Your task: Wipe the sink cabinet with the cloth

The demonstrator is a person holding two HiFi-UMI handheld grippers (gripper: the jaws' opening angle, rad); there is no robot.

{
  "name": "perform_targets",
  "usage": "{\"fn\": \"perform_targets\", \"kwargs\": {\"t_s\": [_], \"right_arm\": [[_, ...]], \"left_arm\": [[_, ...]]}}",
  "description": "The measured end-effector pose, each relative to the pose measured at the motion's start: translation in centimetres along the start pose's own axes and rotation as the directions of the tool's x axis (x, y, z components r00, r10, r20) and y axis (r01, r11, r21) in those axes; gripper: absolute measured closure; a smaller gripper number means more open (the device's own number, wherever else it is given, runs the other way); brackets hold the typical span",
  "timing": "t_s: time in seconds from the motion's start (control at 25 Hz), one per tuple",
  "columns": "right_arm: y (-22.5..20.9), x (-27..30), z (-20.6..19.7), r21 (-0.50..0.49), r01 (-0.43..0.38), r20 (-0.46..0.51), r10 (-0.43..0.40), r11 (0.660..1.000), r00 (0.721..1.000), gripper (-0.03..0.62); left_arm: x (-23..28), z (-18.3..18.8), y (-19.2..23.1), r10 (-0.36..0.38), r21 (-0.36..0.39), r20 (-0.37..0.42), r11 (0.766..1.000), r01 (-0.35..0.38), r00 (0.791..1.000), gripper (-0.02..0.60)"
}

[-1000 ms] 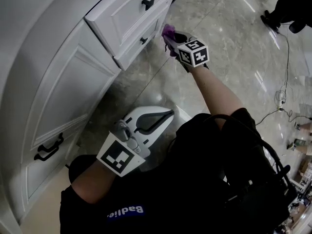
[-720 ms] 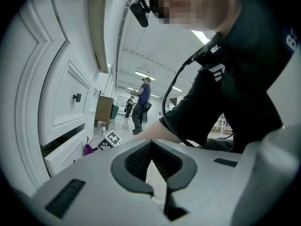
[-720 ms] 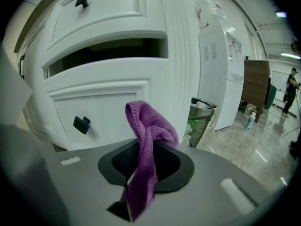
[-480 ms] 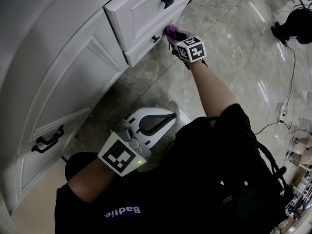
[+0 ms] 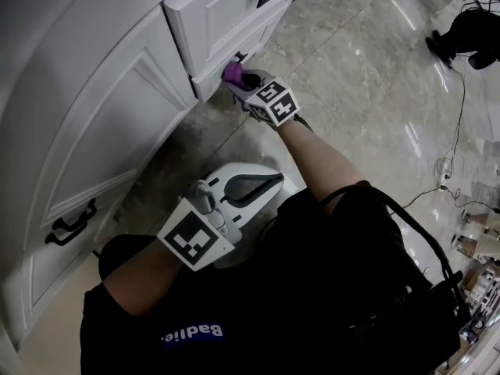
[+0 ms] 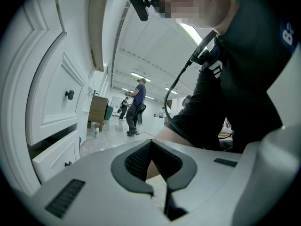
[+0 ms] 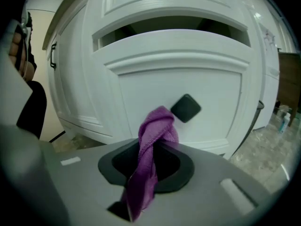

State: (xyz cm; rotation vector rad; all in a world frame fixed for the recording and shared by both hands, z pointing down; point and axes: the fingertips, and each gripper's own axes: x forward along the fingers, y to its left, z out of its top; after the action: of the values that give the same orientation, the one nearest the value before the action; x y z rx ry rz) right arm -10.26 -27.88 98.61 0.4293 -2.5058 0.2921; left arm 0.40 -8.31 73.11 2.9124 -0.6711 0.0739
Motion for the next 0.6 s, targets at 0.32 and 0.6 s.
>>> {"fn": "perform_targets", "kwargs": {"t_s": [0.32, 0.6], "right_arm": [[7.2, 0.5, 0.7, 0.007, -0.114, 0.020, 0.114, 0.993, 0.993, 0.522], [10.8, 0.4, 1.3, -0.010, -0.208, 0.040, 0.209, 0.978, 0.977, 0.522]], "left_arm": [[-0.4, 0.8, 0.0, -0.009, 0.016, 0.018, 1.000, 0.009, 1.000, 0.577], [-0.4, 1.5, -0.2, -0.023, 0.032, 0.033, 0.999, 0.022, 0.999, 0.577]]}}
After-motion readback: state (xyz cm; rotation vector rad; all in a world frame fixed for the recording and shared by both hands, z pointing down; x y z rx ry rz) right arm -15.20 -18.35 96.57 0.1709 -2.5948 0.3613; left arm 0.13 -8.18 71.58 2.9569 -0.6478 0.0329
